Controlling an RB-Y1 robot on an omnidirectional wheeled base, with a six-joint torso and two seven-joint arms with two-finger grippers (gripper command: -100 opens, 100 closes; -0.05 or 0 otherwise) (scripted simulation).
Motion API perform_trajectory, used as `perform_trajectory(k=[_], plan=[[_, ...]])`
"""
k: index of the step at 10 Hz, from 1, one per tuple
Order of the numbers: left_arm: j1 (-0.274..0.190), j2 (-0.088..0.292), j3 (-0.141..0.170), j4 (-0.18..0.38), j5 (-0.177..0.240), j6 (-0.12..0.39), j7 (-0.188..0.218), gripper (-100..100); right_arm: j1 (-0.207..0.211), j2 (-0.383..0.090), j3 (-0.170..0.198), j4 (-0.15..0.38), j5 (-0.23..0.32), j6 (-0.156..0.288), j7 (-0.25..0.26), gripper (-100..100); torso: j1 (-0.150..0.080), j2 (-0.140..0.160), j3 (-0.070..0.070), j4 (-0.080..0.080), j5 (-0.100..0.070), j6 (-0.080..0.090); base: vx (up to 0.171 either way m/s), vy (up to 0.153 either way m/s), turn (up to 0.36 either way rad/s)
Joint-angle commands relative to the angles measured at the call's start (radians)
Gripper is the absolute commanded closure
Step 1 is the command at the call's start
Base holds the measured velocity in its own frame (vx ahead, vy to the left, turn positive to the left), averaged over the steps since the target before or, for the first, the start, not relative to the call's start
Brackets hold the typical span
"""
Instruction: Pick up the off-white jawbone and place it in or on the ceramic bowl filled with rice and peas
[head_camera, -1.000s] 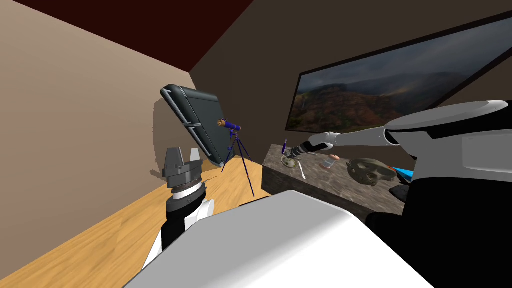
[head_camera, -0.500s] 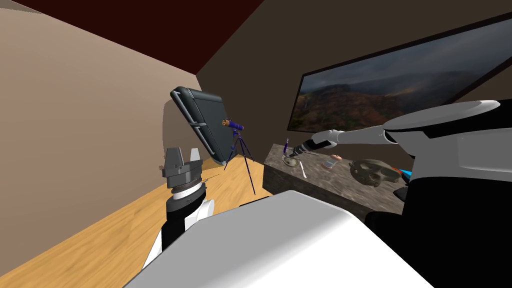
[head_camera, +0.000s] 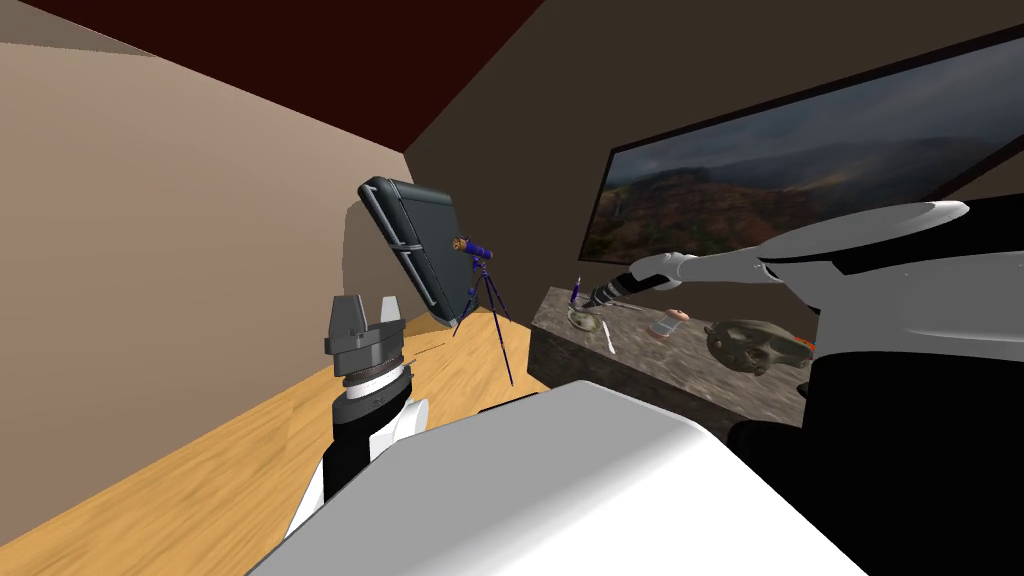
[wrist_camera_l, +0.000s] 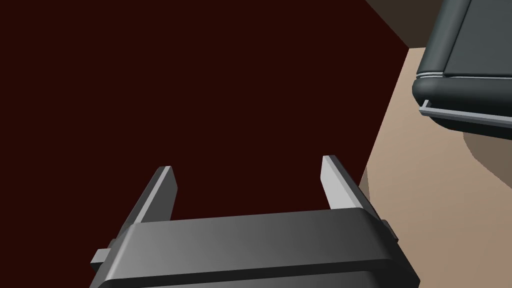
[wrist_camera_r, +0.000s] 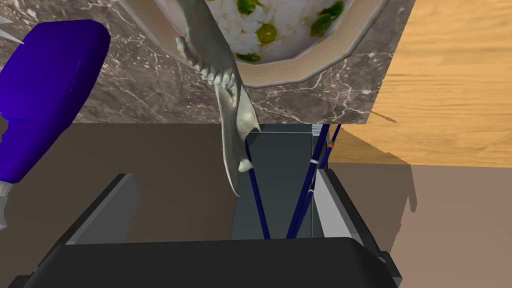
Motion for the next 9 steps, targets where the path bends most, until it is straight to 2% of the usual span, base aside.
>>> perform_trajectory(k=[1, 3, 4, 9], plan=[[0.0, 0.0, 0.0, 0.0, 0.0, 0.0, 0.0, 0, -0.011, -0.008, 0.018, 0.05, -0.029, -0.043, 0.013, -100, 0.0, 0.0, 0.0, 0.0, 0.0, 0.0, -0.055, 0.034, 0.105], [0.0, 0.0, 0.0, 0.0, 0.0, 0.0, 0.0, 0, -0.009, -0.007, 0.016, 0.051, -0.026, -0.038, 0.011, -100, 0.0, 0.0, 0.0, 0.0, 0.0, 0.0, -0.031, 0.017, 0.028], [0.0, 0.0, 0.0, 0.0, 0.0, 0.0, 0.0, 0, -0.009, -0.008, 0.016, 0.053, -0.027, -0.041, 0.012, 0, -0.001, -0.002, -0.001, 0.0, 0.0, 0.0, 0.0, 0.0, 0.0], [0.0, 0.0, 0.0, 0.0, 0.0, 0.0, 0.0, 0, -0.009, -0.008, 0.016, 0.053, -0.027, -0.041, 0.012, 0, -0.002, -0.003, -0.002, -0.001, -0.001, 0.0, 0.0, 0.0, 0.0]])
